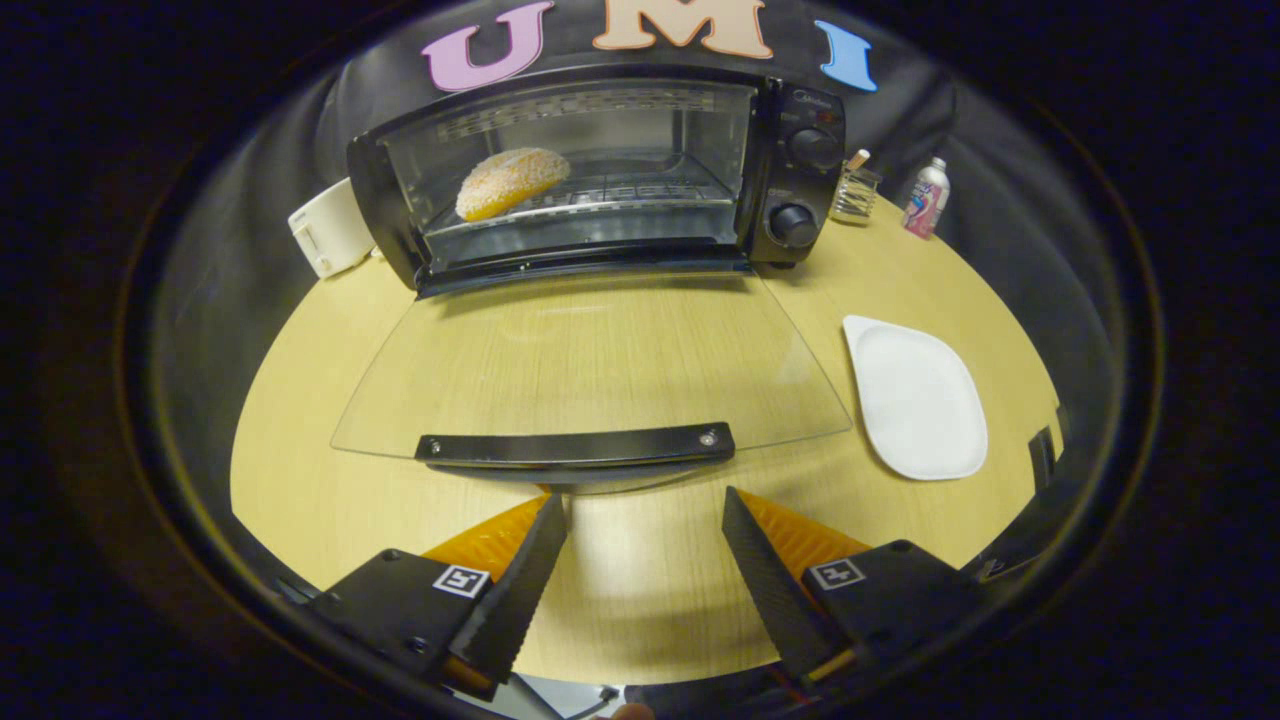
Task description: Open the toaster oven, put the food inside, and close the toaster oven door.
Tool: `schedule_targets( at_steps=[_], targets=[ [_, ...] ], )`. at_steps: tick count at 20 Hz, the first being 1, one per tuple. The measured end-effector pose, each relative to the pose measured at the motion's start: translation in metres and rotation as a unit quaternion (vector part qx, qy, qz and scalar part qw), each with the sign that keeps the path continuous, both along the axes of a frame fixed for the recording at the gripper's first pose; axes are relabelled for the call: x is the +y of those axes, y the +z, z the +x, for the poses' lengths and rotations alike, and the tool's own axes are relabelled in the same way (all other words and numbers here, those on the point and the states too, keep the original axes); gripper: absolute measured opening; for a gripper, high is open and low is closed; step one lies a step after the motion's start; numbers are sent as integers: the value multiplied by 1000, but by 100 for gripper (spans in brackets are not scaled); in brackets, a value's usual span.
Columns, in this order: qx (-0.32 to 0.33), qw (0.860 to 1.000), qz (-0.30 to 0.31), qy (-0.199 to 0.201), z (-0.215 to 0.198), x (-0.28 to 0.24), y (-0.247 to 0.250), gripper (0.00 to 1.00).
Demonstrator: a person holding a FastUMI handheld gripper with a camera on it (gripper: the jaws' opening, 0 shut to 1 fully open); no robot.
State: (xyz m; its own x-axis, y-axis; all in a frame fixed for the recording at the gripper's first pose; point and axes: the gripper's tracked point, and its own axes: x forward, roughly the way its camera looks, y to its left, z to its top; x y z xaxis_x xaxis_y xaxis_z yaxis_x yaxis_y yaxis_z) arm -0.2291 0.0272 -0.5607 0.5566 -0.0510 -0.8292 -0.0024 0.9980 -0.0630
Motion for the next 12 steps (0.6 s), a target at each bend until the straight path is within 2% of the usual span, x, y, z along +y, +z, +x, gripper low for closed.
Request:
schedule_targets(
  at_steps=[6, 10, 12],
  targets=[
    [-34, 998, -30, 42, 8, 3, 25, 100],
    [-79, 996, -21, 40, 15, 6, 57, 100],
    [-120, 992, -2, 35, 33, 12, 82, 100]
  ],
)
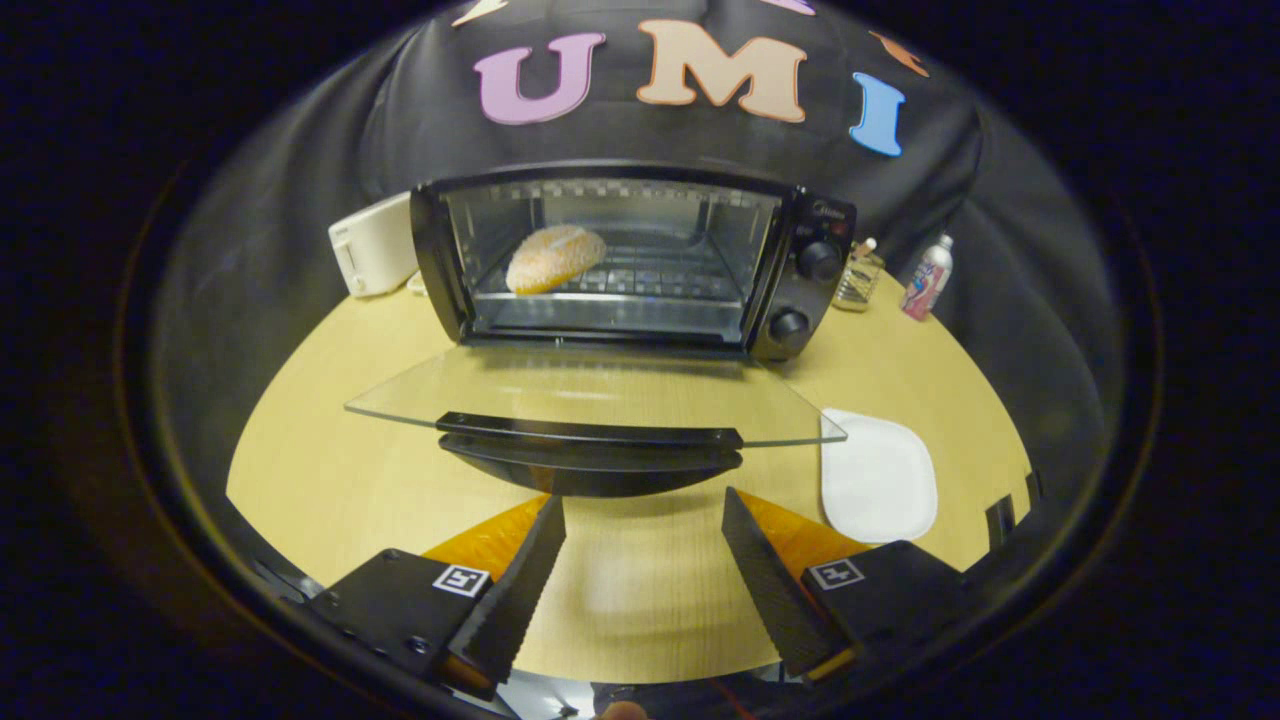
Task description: Open the toaster oven, put the food inside, and close the toaster oven door.
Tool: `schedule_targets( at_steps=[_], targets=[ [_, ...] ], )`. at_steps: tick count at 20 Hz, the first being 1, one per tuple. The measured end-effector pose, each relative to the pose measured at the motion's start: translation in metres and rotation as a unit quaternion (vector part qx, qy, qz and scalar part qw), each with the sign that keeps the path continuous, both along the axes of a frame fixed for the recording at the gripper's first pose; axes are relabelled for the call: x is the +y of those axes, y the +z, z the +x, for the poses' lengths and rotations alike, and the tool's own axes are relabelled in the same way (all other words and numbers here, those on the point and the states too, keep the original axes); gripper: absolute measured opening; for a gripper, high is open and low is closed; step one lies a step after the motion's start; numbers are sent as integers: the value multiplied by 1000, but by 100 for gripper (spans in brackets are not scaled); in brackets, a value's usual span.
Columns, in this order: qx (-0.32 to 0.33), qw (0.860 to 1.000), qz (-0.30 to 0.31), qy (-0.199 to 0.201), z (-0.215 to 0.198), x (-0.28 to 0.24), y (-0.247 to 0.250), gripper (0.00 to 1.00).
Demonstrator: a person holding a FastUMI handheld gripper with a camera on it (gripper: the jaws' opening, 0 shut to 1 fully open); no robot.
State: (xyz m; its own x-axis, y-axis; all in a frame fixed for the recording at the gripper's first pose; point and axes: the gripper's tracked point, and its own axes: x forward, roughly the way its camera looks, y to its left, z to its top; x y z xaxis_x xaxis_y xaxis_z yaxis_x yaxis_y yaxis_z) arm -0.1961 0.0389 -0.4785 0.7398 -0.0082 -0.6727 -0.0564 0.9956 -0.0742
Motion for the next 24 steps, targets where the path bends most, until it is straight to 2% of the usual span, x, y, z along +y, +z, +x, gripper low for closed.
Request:
schedule_targets(
  at_steps=[7, 12, 18, 24],
  targets=[
    [-83, 995, 47, -5, 84, 33, 61, 100],
    [-113, 991, 75, -14, 127, 46, 85, 99],
    [-140, 987, 75, -20, 140, 34, 122, 99],
    [-205, 976, 62, -30, 146, 8, 213, 99]
  ],
)
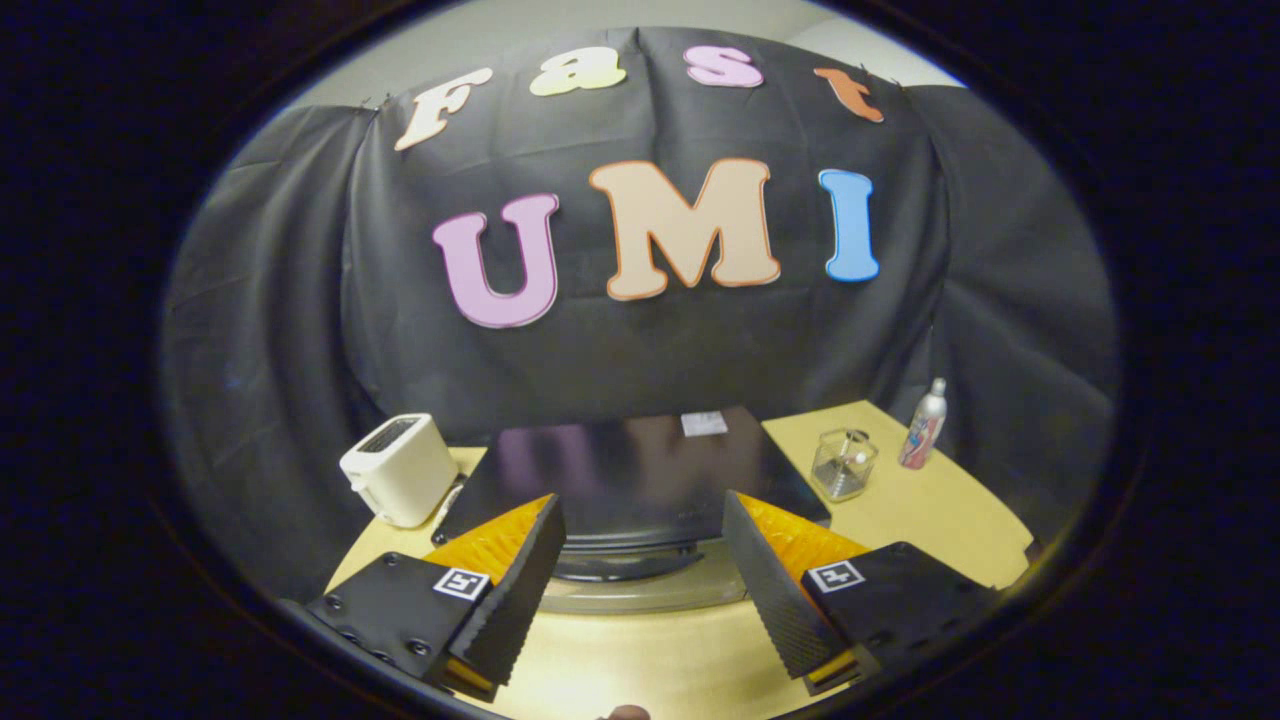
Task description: Open the toaster oven, put the food inside, and close the toaster oven door.
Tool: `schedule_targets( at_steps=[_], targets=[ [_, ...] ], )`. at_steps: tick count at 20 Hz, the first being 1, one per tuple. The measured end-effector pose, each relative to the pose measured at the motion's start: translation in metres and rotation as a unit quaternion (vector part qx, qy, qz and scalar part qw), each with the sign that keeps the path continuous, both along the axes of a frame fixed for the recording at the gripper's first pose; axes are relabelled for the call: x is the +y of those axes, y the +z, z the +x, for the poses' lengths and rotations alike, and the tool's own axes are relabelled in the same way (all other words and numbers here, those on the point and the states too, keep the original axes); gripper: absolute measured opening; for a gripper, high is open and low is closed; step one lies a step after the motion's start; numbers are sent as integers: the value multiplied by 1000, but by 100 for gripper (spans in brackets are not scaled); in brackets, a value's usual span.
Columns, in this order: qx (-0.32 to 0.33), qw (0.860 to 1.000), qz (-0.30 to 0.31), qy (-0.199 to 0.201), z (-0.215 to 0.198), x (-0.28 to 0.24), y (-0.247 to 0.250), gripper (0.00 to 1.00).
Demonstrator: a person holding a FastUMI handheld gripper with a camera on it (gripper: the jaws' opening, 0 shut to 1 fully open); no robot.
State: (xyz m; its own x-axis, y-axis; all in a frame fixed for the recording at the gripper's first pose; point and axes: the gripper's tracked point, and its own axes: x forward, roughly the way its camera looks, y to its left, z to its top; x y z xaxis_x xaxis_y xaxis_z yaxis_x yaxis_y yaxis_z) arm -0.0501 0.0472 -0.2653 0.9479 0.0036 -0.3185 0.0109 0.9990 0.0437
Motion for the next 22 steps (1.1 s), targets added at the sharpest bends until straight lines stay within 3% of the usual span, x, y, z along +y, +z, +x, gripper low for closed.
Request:
schedule_targets(
  at_steps=[14, 18, 22],
  targets=[
    [-95, 995, -21, 11, 26, -4, 224, 99],
    [-124, 992, -15, 17, 28, 2, 262, 99],
    [-129, 991, -15, 19, 24, -4, 266, 99]
  ],
)
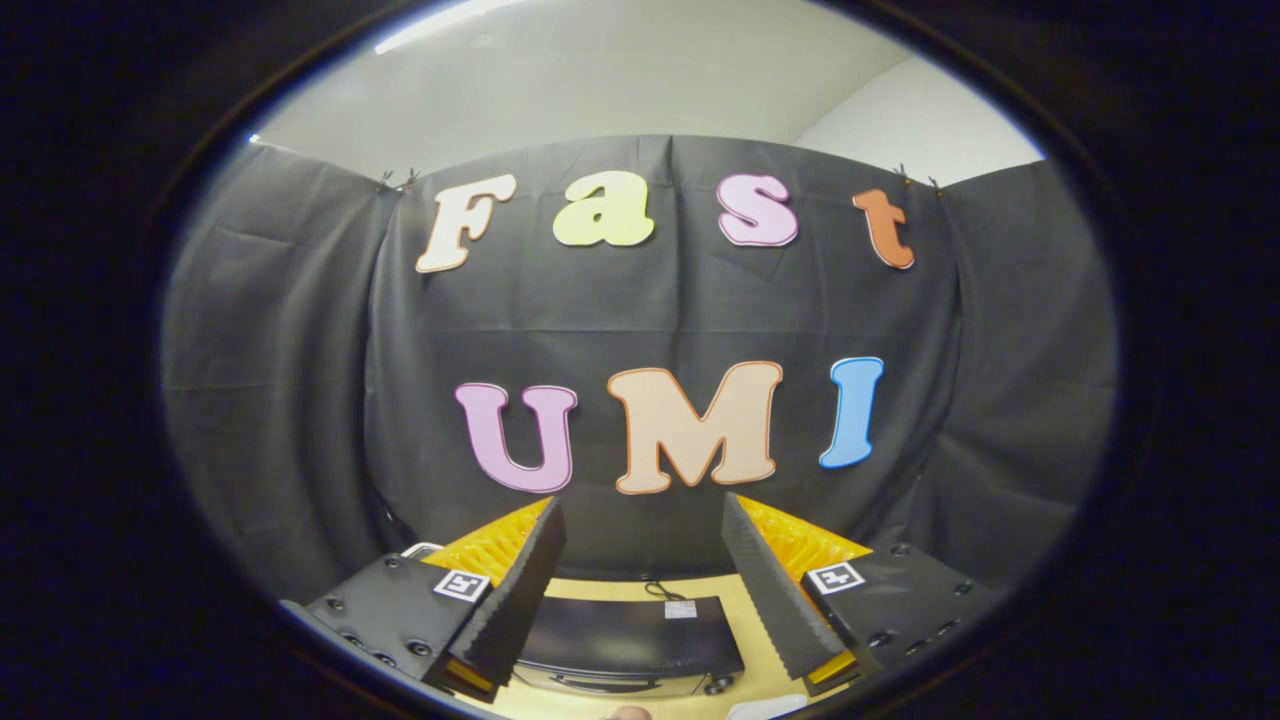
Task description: Open the toaster oven, put the food inside, and close the toaster oven door.
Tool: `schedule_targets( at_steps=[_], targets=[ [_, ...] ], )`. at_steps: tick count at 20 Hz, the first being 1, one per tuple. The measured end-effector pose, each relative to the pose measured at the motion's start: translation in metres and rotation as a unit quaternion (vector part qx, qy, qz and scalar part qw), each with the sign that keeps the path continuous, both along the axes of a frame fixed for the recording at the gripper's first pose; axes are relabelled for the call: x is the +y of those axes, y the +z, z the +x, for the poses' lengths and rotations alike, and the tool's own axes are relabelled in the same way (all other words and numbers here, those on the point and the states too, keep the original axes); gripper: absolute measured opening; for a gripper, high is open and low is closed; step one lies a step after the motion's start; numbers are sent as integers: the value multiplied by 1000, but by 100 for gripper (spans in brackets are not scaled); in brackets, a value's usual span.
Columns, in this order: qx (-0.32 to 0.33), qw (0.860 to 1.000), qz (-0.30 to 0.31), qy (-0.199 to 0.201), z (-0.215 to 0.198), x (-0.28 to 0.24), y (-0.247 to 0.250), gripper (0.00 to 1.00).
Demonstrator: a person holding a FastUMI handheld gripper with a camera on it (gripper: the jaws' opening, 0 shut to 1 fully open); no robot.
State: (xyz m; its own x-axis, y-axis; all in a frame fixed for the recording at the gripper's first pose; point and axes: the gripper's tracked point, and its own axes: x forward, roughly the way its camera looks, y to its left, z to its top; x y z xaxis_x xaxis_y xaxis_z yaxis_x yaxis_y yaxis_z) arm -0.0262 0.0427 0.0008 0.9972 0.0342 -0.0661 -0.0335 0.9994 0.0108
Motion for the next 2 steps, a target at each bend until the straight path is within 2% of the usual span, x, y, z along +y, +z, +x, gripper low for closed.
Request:
schedule_targets(
  at_steps=[2],
  targets=[
    [3, 1000, 2, -1, 0, -3, -1, 99]
  ],
)
